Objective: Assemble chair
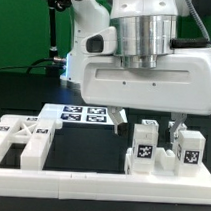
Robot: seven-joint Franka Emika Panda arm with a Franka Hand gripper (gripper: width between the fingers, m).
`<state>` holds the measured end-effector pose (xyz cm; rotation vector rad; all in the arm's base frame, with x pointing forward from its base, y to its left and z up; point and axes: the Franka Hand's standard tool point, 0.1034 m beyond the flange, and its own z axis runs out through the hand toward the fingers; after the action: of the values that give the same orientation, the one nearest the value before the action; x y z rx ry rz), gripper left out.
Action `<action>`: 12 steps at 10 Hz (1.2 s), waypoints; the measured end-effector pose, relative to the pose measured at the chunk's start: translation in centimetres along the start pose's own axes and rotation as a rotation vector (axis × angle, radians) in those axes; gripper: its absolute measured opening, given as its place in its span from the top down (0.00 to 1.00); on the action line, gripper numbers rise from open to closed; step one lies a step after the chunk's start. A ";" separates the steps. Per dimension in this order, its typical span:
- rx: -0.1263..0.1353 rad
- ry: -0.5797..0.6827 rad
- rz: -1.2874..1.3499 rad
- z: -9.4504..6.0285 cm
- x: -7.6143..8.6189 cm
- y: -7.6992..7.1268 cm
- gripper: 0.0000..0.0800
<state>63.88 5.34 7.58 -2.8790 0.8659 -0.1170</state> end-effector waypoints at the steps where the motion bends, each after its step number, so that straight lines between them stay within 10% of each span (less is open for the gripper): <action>1: -0.017 0.005 -0.211 0.1 0.3 0.1 0.19; 5: -0.019 0.010 -0.218 0.3 0.7 0.0 0.33; 7: -0.018 0.012 -0.068 0.3 0.7 0.0 0.64; 12: -0.011 0.046 0.816 0.2 0.1 -0.6 0.64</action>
Offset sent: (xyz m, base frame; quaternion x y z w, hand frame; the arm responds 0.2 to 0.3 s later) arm 0.0000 0.0000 0.0000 0.0000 0.0000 0.0000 1.0000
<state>64.32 5.79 7.46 -2.2992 1.9433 -0.0884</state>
